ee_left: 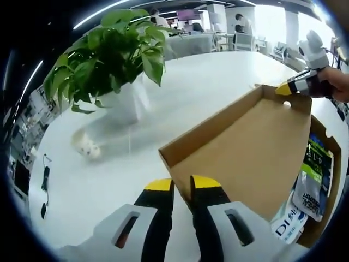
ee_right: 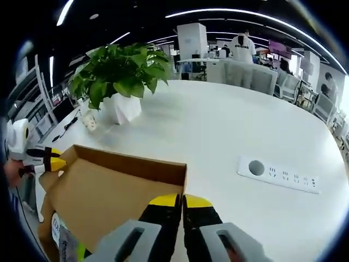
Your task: Operate the shoe box by opening the lid, removing the specified soft item, and placing it in the target area until the item is outside and the box remains undamaged.
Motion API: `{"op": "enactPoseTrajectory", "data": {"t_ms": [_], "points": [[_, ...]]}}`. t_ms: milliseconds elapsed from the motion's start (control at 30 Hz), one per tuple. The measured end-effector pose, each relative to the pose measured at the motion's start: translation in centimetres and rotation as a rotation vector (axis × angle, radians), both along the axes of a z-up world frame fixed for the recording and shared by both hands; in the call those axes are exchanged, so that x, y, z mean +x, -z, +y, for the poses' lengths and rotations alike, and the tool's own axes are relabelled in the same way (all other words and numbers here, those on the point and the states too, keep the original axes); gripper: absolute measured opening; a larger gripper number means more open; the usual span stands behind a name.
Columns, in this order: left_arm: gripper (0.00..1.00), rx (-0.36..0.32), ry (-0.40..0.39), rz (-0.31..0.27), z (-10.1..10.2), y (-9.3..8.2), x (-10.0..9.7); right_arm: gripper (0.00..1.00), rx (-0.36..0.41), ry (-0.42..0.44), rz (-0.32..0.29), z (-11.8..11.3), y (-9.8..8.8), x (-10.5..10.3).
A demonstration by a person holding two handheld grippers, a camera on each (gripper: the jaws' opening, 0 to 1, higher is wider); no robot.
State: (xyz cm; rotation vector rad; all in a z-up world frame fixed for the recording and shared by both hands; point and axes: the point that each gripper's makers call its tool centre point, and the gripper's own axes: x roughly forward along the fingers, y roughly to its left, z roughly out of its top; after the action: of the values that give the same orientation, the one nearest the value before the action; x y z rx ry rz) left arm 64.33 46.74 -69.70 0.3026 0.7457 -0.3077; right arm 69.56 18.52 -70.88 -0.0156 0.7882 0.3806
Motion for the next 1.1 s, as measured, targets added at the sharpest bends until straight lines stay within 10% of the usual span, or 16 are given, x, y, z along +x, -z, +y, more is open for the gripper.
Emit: {"op": "enactPoseTrajectory", "data": {"t_ms": [567,1100], "points": [[0.13,0.015,0.019,0.003,-0.1,0.3,-0.7,0.05,-0.021,0.006,0.019,-0.5,0.4,-0.5],[0.25,-0.028,0.002,-0.073,-0.7,-3.1,-1.5,0.23,0.052,-0.034,-0.072,-0.2,-3.3,-1.4]]}}
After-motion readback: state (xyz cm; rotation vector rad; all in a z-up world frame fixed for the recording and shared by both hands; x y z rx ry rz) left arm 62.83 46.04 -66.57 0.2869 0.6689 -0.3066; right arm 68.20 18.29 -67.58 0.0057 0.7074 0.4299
